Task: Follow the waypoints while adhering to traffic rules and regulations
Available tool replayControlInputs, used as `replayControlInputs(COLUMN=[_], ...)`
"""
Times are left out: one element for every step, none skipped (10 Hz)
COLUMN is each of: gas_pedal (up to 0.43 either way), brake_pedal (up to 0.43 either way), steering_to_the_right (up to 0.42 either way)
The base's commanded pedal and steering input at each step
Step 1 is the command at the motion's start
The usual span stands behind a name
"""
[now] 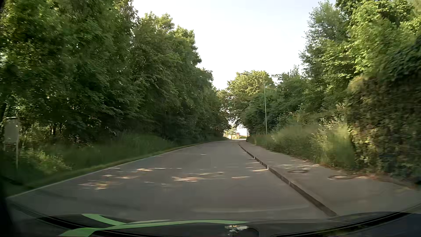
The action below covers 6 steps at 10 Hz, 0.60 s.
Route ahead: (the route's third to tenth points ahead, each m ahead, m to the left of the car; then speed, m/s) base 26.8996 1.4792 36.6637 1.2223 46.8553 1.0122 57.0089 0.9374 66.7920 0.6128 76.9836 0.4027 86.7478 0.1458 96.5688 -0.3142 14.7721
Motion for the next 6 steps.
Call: replayControlInputs(gas_pedal=[0.197,0.189,0.169,0.169,0.169,0.177], brake_pedal=[0.0,0.0,0.0,0.0,0.0,0.0], steering_to_the_right=[-0.002,-0.001,-0.002,-0.002,-0.002,-0.002])
